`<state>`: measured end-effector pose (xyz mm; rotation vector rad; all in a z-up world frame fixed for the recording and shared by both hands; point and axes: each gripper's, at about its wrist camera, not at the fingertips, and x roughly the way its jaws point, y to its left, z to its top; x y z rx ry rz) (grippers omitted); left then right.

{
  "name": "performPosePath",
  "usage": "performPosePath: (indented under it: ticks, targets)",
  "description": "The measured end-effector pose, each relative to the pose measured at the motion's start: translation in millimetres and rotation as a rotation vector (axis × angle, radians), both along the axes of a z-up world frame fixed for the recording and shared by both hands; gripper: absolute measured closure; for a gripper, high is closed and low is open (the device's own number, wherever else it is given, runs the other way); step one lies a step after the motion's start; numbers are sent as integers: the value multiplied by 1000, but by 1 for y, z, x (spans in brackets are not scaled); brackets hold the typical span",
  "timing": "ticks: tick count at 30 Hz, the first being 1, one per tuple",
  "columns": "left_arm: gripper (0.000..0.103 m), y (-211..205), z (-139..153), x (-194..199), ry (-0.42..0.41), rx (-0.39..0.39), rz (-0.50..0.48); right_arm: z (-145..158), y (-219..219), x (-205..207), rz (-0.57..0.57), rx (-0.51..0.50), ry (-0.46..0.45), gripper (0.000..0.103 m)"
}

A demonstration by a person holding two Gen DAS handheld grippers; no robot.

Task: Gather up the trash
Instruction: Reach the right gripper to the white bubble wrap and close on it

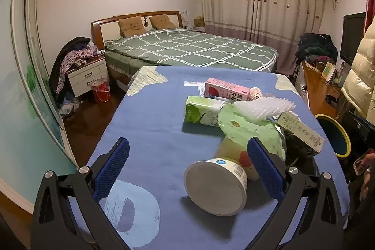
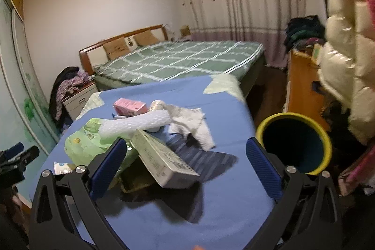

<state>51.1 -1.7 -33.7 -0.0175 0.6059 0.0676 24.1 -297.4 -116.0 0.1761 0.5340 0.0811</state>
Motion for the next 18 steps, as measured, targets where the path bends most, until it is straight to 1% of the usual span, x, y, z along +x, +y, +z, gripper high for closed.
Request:
performPosePath:
  ticks: [2,6,8,10,12,15,18]
  targets:
    - [4,1,-2,3,2,4,4,-2,5,15,12,13,16,6]
    - [4,6,-5,11,5,-5,12,-7,20,46,25,-13,47,6]
    - [4,7,-6,15,8,-3,15,-8,25,61,27,-8,55,6]
    - [4,7,-9,20,13,-3,14,-11,32,79,32,-3,77,10]
    - [4,7,-12,25,22,-2,13,-15,37,96,36,8,90,11]
    - [4,8,-17,33,35,-1,12,-27,44,125,38,28,155,14]
    - [4,10,-20,38,36,0,17,-37,49,142,31,42,201,15]
